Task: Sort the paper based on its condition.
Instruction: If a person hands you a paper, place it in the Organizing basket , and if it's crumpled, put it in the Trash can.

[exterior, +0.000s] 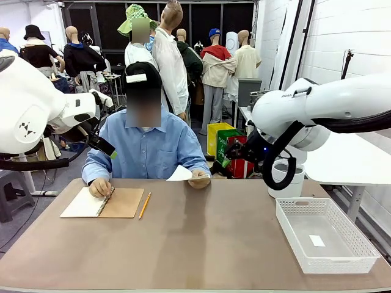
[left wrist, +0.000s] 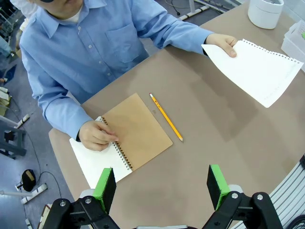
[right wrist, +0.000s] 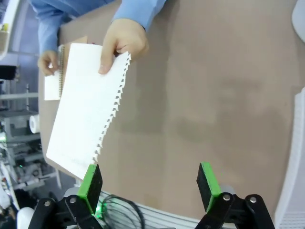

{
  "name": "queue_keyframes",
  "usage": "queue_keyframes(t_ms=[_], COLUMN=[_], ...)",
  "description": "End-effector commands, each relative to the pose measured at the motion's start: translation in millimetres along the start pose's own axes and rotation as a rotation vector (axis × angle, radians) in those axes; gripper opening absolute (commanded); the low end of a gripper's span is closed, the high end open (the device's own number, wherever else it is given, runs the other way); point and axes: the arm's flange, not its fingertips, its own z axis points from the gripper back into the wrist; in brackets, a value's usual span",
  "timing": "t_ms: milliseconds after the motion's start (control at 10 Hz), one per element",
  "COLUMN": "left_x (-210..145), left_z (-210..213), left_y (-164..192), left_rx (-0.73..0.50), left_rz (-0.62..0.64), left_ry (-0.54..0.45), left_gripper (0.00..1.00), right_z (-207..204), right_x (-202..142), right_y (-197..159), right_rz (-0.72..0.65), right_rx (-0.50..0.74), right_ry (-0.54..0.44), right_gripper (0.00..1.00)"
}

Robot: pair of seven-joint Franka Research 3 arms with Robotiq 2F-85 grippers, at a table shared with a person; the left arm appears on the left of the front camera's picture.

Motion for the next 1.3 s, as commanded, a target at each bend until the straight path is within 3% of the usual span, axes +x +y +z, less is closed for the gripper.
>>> queue_keyframes(t_ms=[0,600,1200], left_x=[0.0,0.0,0.0], left_z=[0.6,0.6,0.6], left_y=[0.7,0.7,0.7], left_rx=[0.0,0.0,0.0], left_rz=[0.001,0.001,0.001], left_ry=[-0.002,-0.002,-0.002], left_gripper=[1.0,1.0,1.0], right_z=[-9.1,-0.9,-23.4], right_x=[-7.5,-1.2,-13.6], right_y=[-5.0,0.2,-39.1], right_rz=[-0.009,-0.012,-0.48], right_rx=[0.028,0.01,0.235], right_ry=[-0.008,-0.005,-0.005], right_gripper=[1.0,1.0,1.0])
